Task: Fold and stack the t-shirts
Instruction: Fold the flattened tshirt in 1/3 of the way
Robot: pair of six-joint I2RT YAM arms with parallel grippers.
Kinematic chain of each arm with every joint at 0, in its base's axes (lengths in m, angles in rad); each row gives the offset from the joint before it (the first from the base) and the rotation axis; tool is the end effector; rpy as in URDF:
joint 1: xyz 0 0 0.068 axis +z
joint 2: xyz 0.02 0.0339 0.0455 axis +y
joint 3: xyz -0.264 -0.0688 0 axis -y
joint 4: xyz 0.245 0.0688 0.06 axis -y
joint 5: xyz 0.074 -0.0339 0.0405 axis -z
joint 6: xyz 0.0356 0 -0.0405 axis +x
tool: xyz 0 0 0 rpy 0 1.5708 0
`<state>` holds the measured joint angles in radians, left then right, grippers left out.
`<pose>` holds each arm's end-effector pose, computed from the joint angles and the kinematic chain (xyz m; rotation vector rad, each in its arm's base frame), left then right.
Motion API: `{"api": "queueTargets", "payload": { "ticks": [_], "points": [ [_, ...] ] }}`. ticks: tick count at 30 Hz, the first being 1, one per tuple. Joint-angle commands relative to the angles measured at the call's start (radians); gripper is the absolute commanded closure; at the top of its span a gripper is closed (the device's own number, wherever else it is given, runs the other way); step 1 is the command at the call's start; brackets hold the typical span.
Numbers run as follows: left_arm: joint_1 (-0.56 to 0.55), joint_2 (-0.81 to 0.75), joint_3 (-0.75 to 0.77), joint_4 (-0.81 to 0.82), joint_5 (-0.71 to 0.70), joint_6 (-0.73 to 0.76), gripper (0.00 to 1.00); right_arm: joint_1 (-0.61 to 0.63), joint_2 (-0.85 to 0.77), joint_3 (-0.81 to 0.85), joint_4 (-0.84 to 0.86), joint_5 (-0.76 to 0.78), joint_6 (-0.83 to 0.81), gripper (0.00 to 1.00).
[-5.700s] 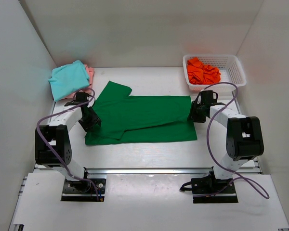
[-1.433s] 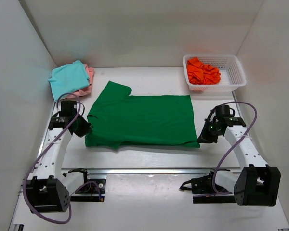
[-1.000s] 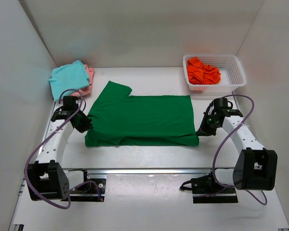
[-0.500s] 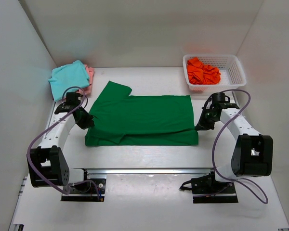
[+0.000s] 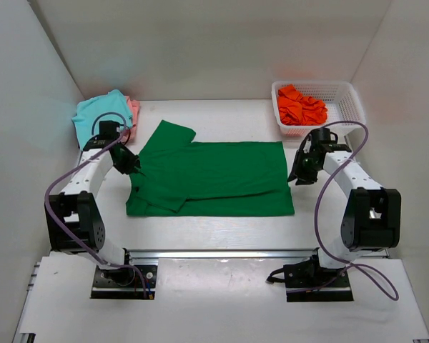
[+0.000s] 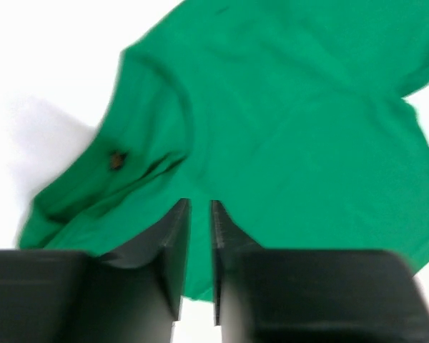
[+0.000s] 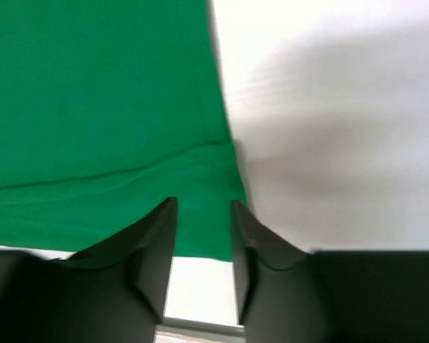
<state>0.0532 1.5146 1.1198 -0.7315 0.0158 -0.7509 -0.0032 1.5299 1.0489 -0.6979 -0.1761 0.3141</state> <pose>0.3011 0.0155 0.2393 -1.0599 2.5050 -0.2303 0.2958 0.0053 0.2163 0.3888 2.7365 0.3260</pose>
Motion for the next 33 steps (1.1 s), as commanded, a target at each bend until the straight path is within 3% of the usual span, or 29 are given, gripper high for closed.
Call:
{"api": "queueTargets", "payload": {
  "ticks": [1, 3, 6, 15, 19, 29, 33],
  "points": [
    [-0.030, 0.010, 0.058, 0.070, 0.035, 0.002, 0.74, 0.032, -0.005, 0.036, 0.041, 0.020, -0.018, 0.69],
    [-0.071, 0.022, 0.023, 0.098, 0.076, -0.010, 0.82, 0.055, 0.009, 0.028, 0.086, -0.031, -0.017, 0.78],
    [-0.122, 0.038, -0.047, 0.142, 0.090, -0.021, 0.85, 0.121, 0.041, 0.004, 0.174, -0.062, -0.009, 0.82],
    [-0.187, 0.118, -0.185, 0.207, -0.003, -0.004, 0.84, 0.213, 0.134, -0.075, 0.313, -0.071, 0.046, 0.82],
    [-0.171, 0.107, -0.253, 0.175, -0.014, 0.007, 0.83, 0.223, 0.107, -0.167, 0.282, -0.062, 0.083, 0.81],
    [-0.173, -0.122, -0.486, 0.110, -0.007, 0.018, 0.83, 0.246, 0.037, -0.288, 0.169, -0.054, 0.086, 0.80],
    [-0.165, -0.179, -0.488, 0.084, -0.005, 0.022, 0.83, 0.233, -0.046, -0.311, 0.117, -0.034, 0.114, 0.83]
  ]
}}
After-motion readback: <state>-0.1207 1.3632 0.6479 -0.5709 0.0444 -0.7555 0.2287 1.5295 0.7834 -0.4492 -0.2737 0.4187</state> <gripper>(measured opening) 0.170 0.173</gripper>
